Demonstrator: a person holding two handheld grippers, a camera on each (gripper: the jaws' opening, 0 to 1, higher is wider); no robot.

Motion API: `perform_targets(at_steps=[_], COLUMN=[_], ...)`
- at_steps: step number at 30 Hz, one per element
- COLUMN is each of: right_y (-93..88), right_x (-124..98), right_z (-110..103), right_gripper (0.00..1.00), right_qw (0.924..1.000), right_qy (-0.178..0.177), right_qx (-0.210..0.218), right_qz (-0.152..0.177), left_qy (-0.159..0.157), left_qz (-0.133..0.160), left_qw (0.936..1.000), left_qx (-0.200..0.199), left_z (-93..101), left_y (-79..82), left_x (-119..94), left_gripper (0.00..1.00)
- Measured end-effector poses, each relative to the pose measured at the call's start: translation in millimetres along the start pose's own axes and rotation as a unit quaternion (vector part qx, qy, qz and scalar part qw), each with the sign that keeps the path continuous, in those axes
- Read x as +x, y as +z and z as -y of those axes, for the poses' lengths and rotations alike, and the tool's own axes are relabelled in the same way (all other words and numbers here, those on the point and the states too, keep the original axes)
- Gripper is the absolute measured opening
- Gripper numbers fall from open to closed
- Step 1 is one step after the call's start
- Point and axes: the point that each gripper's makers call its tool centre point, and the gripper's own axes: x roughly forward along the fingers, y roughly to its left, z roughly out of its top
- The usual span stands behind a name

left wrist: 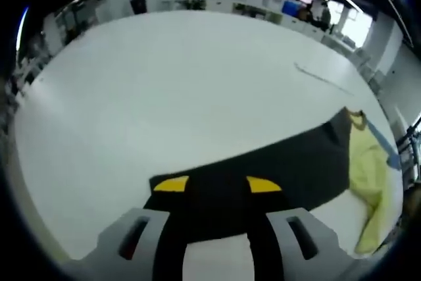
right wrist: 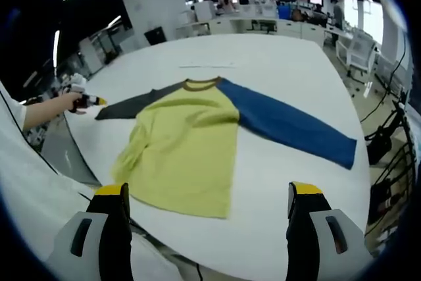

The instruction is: Fold the garment on the visible template until the final outline fits inside the template.

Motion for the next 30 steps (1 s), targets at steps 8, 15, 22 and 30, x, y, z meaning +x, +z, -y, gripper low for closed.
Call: perform_targets(at_steps=[8, 15, 22, 30], right_y=[-0.1, 0.5, 1.5, 5.8], right_x=[-3, -5, -4, -3], right_z=[3, 13, 17, 25], right_gripper=[1.00, 1.00, 1.00, 1.00], right_qw=[0.9999, 0.9998, 0.9995, 0.9991], right_qy=[0.008, 0.014, 0.027, 0.033], right_qx=[-0.006, -0.010, -0.016, -0.024], right_qz=[0.003, 0.009, 0.009, 0.013], left_qy=[-0.044, -0.070, -0.096, -0.136], left_qz=[0.016, 0.021, 0.035, 0.049], left_qw=[0.9988, 0.9971, 0.9945, 0.9887], left_qx=[-0.015, -0.019, -0.026, -0.039], left_z=[26.9, 47.8, 66.8, 92.2], left_y=[1.8, -1.3, 0.6, -2.3], left_x=[-16, -34, -59, -80], left_gripper=[0.43, 0.52, 0.62, 0.71])
